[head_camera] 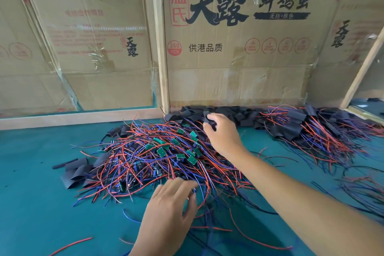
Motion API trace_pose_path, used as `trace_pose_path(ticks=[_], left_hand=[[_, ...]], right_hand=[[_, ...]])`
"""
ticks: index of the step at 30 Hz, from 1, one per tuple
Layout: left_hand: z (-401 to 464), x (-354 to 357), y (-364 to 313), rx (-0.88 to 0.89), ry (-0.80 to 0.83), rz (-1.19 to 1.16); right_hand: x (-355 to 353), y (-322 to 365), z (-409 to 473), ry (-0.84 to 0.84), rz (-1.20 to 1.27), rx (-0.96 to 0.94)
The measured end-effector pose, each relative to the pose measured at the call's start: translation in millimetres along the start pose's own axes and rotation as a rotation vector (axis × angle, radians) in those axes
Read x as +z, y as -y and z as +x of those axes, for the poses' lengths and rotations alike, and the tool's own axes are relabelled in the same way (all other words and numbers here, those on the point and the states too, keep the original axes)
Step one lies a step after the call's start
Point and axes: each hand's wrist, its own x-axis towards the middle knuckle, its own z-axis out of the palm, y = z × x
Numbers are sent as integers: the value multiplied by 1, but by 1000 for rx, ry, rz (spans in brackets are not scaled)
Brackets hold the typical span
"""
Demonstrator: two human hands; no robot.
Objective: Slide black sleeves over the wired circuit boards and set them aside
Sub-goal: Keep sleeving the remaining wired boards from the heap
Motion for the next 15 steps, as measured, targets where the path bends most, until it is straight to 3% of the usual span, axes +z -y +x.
trace_pose_path(ticks=[2, 5, 8, 11, 15], left_hand=[[0, -2, -3, -118, -50, -105], [-1, -4, -9, -279, -46, -297], [-1, -5, -16, -300, 6, -423], [-2, -5, -27, -275, 26, -464], [-1, -2, -32, -377, 31, -651]], right_hand=[[-23, 12, -44, 8, 298, 73], [-51, 31, -112, 162, 725, 171], [-57, 36, -156, 198, 694, 130], [-54, 27, -168, 185, 810, 230], [-51, 24, -169, 166, 839, 243]])
